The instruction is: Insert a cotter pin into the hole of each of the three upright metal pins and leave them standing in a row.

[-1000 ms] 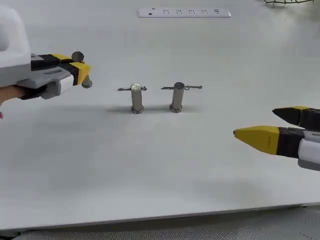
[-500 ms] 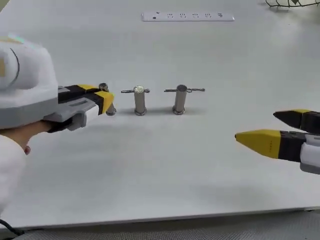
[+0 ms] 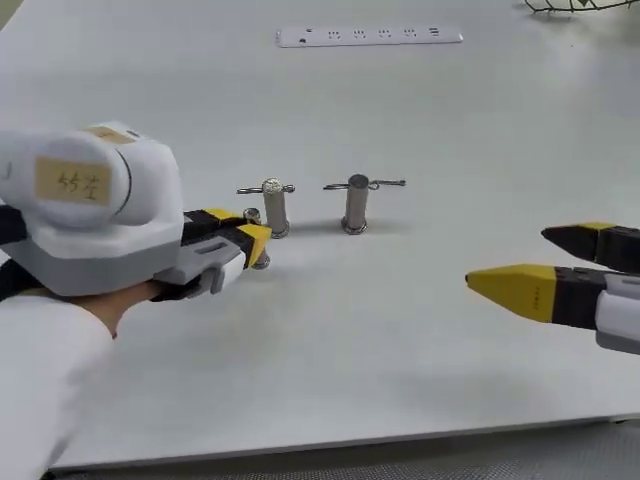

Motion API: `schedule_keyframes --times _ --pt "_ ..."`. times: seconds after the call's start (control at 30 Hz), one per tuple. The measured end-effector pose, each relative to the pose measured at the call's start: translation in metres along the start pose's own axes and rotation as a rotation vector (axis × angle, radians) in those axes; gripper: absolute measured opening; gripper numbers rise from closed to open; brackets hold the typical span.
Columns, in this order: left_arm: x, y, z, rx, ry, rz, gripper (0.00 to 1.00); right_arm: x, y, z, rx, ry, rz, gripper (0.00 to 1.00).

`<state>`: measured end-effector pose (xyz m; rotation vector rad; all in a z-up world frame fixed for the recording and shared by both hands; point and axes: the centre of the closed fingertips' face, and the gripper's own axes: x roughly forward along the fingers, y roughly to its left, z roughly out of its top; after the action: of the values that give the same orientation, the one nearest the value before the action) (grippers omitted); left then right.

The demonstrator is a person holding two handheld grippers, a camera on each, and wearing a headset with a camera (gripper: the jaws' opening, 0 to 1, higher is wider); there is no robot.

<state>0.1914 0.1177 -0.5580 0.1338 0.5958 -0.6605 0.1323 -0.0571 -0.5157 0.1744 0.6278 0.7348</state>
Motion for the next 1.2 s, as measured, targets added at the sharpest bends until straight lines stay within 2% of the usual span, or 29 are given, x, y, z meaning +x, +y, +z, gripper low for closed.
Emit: schedule_keyframes --times 0.17,0.43,0.83,0.87,1.0,1.2 --pt "0.004 -0.004 -0.003 0.003 0.016 0.004 0.05 0.000 -0.002 -0.001 0.006 -0.001 -0.001 0.76" --pt "0.007 -0.005 -0.006 0.014 0.036 0.029 0.05 0.000 -0.003 -0.001 0.002 0.001 0.007 0.76" --pt "0.010 -0.009 -0.007 0.010 0.030 0.040 0.05 -0.001 -0.005 -0.001 -0.001 -0.002 0.016 0.76" --pt "0.011 -0.009 -0.007 -0.007 0.029 0.043 0.05 0.000 -0.005 -0.001 0.000 -0.002 0.017 0.76" --pt "0.011 -0.012 -0.007 -0.002 0.032 0.046 0.06 0.000 -0.005 -0.002 0.000 0.000 0.019 0.76" --pt "0.010 -0.016 -0.008 -0.031 0.029 0.041 0.06 0.001 -0.005 -0.002 -0.001 0.000 0.021 0.76"
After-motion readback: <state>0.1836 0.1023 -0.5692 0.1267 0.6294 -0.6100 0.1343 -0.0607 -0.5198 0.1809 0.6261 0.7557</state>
